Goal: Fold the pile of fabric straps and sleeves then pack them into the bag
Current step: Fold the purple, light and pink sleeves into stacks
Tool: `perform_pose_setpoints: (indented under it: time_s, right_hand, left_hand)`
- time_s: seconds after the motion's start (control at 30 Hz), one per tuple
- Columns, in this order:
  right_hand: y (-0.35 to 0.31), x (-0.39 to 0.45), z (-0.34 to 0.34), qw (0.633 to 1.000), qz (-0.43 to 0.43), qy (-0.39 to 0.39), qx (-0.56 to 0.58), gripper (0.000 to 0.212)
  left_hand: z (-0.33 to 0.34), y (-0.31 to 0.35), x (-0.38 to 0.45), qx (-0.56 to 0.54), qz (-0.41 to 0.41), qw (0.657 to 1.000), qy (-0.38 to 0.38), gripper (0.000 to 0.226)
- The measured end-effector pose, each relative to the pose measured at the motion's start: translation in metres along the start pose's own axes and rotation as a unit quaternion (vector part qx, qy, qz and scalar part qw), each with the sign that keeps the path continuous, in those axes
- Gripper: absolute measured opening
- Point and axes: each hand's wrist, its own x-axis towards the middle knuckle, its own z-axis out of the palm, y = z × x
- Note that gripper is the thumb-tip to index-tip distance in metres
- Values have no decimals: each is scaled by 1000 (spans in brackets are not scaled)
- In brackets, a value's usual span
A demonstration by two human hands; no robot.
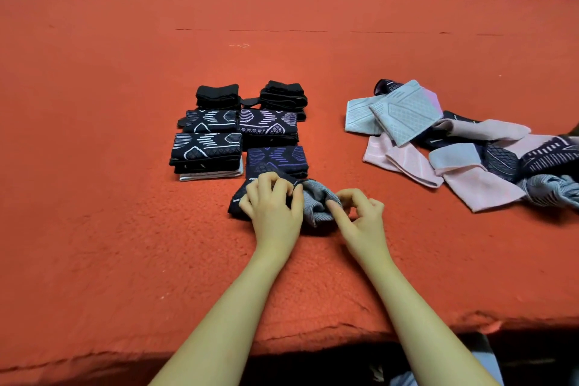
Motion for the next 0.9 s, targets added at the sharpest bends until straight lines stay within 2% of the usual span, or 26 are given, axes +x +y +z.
perform_pose_setpoints:
  time_s: [0.17, 0.23, 0.37, 0.43, 0.53, 0.63, 0.73, 0.9]
  right_hand:
    - [-3, -1, 3, 991, -1, 123, -51, 19]
    - [-8, 1, 6, 987, 8, 141, -76, 21]
    - [-12, -2, 8, 991, 40, 84, -99, 22]
    - [-14, -6, 6, 995, 46, 52, -73, 23]
    - [-20, -6, -3, 996, 73, 47, 11, 8]
    - [-30, -2, -13, 990, 71, 31, 117, 19]
    - [-39, 3, -15, 987, 65, 16, 147, 27]
    - [-44, 11, -14, 984, 71, 25, 160, 16]
  left_hand:
    - [-8, 2, 7, 53, 49, 997, 19, 28]
    - [-11, 6, 9, 50, 60, 997, 22, 27]
    - [-13, 11, 13, 28, 45, 999, 9, 31]
    - [-13, 11, 16, 32, 51, 998, 11, 31]
    - [-14, 13, 19, 33, 58, 998, 21, 30]
    - [-18, 14, 22, 34, 62, 997, 37, 30]
    - [-21, 11, 26, 37, 50, 997, 37, 33]
    - [-28, 11, 23, -38, 41, 998, -40, 45]
